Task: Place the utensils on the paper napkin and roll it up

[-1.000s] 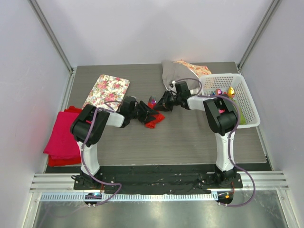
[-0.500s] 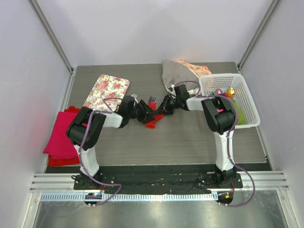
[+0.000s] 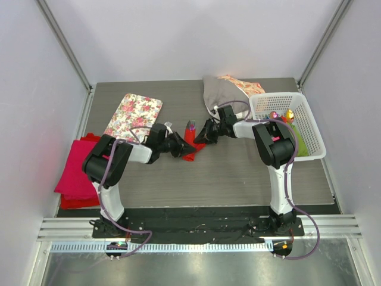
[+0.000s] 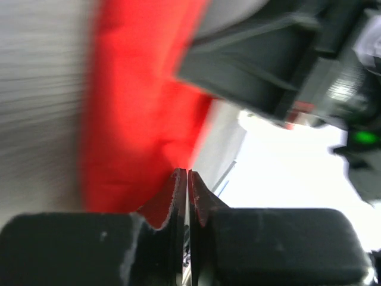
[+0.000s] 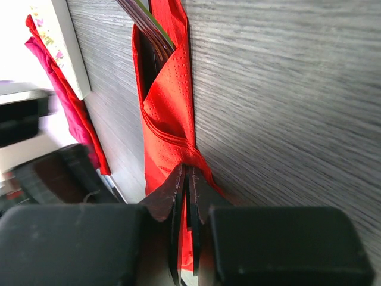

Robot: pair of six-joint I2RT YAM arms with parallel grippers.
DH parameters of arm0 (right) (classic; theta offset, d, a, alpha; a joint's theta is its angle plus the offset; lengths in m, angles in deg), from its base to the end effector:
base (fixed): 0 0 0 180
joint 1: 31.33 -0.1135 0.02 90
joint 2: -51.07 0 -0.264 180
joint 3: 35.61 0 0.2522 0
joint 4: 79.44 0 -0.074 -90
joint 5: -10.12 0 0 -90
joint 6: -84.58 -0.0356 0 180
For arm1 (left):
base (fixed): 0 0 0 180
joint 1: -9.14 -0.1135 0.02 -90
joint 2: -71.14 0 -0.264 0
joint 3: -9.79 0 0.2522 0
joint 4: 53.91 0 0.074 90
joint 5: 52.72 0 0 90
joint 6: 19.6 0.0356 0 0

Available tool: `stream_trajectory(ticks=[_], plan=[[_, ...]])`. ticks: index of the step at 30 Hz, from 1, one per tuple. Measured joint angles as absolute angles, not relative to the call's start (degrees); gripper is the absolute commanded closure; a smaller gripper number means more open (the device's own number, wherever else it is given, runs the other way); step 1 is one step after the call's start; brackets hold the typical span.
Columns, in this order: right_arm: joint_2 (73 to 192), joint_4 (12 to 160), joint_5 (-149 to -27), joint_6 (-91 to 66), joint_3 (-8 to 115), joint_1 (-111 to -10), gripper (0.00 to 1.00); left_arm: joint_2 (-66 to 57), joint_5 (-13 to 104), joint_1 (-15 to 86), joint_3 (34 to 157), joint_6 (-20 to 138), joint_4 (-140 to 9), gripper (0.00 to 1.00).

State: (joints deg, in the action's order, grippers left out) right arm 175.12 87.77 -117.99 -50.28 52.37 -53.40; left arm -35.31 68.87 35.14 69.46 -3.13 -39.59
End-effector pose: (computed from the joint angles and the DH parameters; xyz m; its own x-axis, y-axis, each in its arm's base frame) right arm 0.3984 0.1852 0.1069 -0.9687 0.2061 -0.1385 0.0160 0.6083 0.7935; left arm 0.3113 -0.1726 0.1269 -0.8758 -0.4817 0.0304 -0.2441 0.3878 -0.8889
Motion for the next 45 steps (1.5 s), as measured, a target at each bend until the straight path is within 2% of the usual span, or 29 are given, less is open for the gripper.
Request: stream_trajectory(ticks=[3,9,17,20,24,32,45], plan=[[175.2,87.4,-117.9,-50.2,52.6,-53.4,0.89,-38.1,69.1,34.8,67.9,-4.7,-39.1,0.99],[175.6,85.9,-118.0,-49.9,53.6,-53.4,0.88,-40.7,70.6,33.8,66.7,-7.8,-35.7,1.00],[175.6,85.0,-117.6,-49.4,55.4,-53.5,0.68,-43.8,73.5,32.7,67.0,-10.4,-30.5,1.00],[174.5,84.5,-116.1,-49.1,55.7,-53.6,0.67,-44.3,73.6,32.7,67.4,-10.5,-29.8,1.00],[171.4,84.4,-115.5,-49.1,56.2,-53.6,0.71,-44.4,73.6,32.7,67.5,-10.5,-29.8,1.00],[169.9,90.1,-116.7,-52.7,58.0,-54.4,0.73,-45.0,73.6,32.7,67.7,-11.2,-28.7,1.00],[181.0,109.5,-121.9,-64.6,52.6,-54.5,0.80,-45.4,73.3,32.7,67.3,-11.9,-27.0,1.00]])
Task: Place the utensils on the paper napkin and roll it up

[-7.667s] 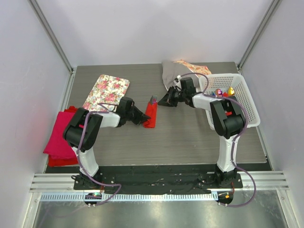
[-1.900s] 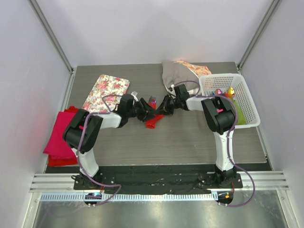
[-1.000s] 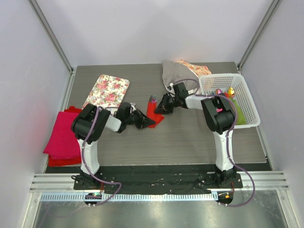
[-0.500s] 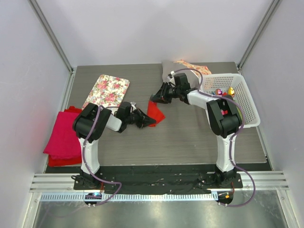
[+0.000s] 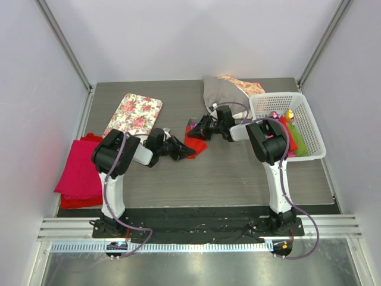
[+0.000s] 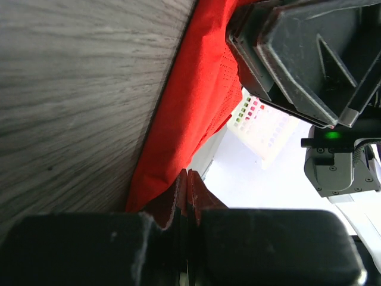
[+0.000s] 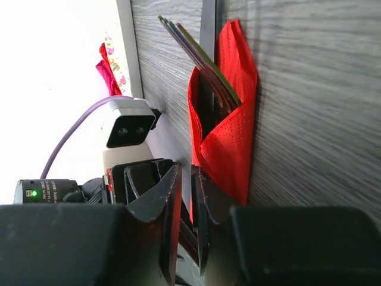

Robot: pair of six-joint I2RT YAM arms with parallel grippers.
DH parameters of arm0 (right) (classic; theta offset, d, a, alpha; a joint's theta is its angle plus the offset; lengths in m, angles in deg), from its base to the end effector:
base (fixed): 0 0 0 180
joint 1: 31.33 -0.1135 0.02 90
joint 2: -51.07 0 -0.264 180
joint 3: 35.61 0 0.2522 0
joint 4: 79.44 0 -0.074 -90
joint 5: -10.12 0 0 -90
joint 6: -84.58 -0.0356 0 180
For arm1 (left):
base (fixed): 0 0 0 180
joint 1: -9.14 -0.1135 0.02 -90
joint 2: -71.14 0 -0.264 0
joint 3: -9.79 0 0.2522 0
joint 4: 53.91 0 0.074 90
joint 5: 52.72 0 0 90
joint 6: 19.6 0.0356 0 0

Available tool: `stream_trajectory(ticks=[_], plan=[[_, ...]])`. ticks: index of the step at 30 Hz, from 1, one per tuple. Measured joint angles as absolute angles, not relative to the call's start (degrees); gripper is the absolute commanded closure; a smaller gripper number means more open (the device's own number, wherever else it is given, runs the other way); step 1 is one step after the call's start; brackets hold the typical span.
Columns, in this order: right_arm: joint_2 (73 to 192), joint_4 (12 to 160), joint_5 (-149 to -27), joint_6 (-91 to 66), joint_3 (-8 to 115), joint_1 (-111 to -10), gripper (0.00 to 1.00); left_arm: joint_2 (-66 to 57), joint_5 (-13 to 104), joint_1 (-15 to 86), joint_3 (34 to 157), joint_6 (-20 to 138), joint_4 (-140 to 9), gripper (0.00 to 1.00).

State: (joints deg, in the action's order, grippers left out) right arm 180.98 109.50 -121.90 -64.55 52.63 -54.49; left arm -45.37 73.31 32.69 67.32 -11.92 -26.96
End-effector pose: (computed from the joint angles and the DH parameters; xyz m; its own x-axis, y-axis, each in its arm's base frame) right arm 0.4156 0.2037 0.0940 -0.9502 0.2871 -0.1210 0.0111 0.4194 0.9078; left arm 0.3170 -0.1610 0.0791 -0.8382 -0.5089 0.1959 -0.3776 0.2825 -0.8819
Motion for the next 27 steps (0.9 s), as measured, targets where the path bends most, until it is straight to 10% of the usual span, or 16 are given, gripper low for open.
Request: stream_trajectory(ticks=[27], plan=[[181.2,105.6,-122.5,-58.0,54.3,-54.4,0.85,-38.5,71.1,31.9,70.5,-4.6,-34.9,0.99]])
